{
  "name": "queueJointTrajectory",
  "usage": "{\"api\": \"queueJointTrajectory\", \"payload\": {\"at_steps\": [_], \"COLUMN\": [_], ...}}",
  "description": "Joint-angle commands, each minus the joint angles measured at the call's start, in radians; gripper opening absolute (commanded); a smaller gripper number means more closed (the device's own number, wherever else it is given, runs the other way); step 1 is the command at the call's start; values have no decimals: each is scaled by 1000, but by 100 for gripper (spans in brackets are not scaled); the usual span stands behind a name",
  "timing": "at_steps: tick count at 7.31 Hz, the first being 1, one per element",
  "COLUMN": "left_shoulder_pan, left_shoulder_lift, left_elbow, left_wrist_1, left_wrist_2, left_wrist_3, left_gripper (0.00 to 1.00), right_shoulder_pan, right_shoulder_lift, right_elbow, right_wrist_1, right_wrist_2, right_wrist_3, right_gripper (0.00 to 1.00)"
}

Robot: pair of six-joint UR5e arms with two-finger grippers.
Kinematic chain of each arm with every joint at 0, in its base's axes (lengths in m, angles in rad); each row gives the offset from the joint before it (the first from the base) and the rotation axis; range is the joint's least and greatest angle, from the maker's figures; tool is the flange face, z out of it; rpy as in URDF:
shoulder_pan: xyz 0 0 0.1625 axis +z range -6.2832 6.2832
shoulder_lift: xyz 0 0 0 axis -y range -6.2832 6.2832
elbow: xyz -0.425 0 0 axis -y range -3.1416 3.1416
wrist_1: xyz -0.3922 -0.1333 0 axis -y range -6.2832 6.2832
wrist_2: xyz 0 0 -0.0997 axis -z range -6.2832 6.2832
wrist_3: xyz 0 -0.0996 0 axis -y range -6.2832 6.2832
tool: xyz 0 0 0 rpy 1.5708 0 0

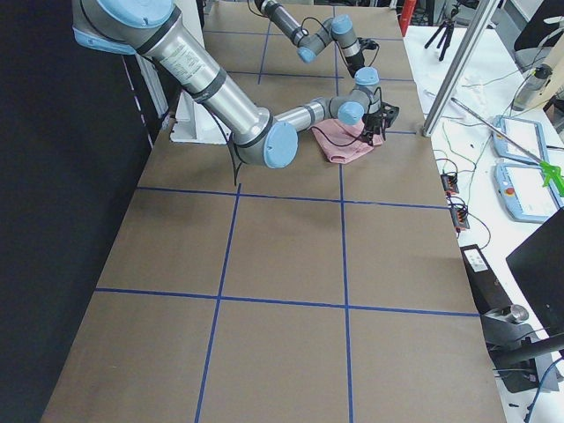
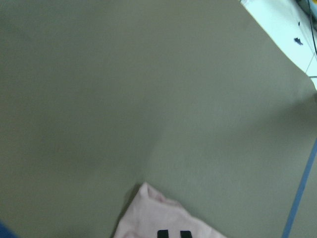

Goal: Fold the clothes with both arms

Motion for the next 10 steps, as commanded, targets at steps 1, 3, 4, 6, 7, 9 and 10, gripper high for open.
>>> {"api": "queueJointTrajectory", "payload": {"at_steps": [1, 3, 4, 6, 7, 9, 10], "left_shoulder_pan": [-40, -146, -213, -318, -371, -524, -598], "left_shoulder_lift": [1, 63, 169, 310, 382, 548, 594], "left_elbow": [-1, -64, -183, -419, -519, -611, -610], "left_wrist_1": [-11, 1, 19, 254, 375, 487, 525], "left_wrist_2": [-101, -281, -352, -394, -389, -401, -461], "left_wrist_3": [77, 268, 388, 720, 911, 1379, 1569], "left_gripper": [100, 100, 100, 100, 100, 100, 100], "right_shoulder_pan": [46, 181, 253, 411, 500, 643, 704], "right_shoulder_lift": [8, -18, -83, -296, -402, -578, -660], "right_elbow": [-10, 34, 147, 386, 459, 542, 574], "right_wrist_1": [-5, -99, -260, -492, -540, -641, -687], "right_wrist_2": [10, 141, 165, 231, 303, 381, 410], "right_wrist_3": [-42, -245, -452, -937, -1132, -1526, -1659], "right_gripper": [100, 100, 100, 100, 100, 100, 100]}}
